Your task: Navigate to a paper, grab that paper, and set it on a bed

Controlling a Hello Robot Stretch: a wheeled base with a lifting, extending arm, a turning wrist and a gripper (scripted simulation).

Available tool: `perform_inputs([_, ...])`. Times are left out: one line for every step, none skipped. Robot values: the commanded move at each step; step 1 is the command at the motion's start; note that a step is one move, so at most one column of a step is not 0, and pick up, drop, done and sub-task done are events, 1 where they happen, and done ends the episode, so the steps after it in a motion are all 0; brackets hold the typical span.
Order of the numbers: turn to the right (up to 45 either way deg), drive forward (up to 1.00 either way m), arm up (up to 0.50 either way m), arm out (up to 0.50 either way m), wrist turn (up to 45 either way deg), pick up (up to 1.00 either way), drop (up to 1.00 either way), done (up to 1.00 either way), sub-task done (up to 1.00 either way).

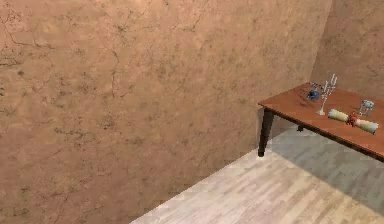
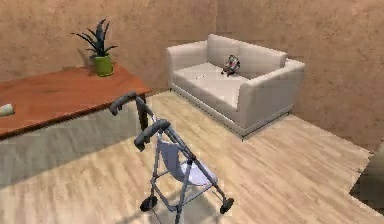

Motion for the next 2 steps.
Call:
perform_inputs([0.0, 0.15, 0.0, 0.0, 0.0, 0.0, 0.0, 0.0, 0.0])
perform_inputs([45.0, 0.0, 0.0, 0.0, 0.0, 0.0, 0.0, 0.0, 0.0])
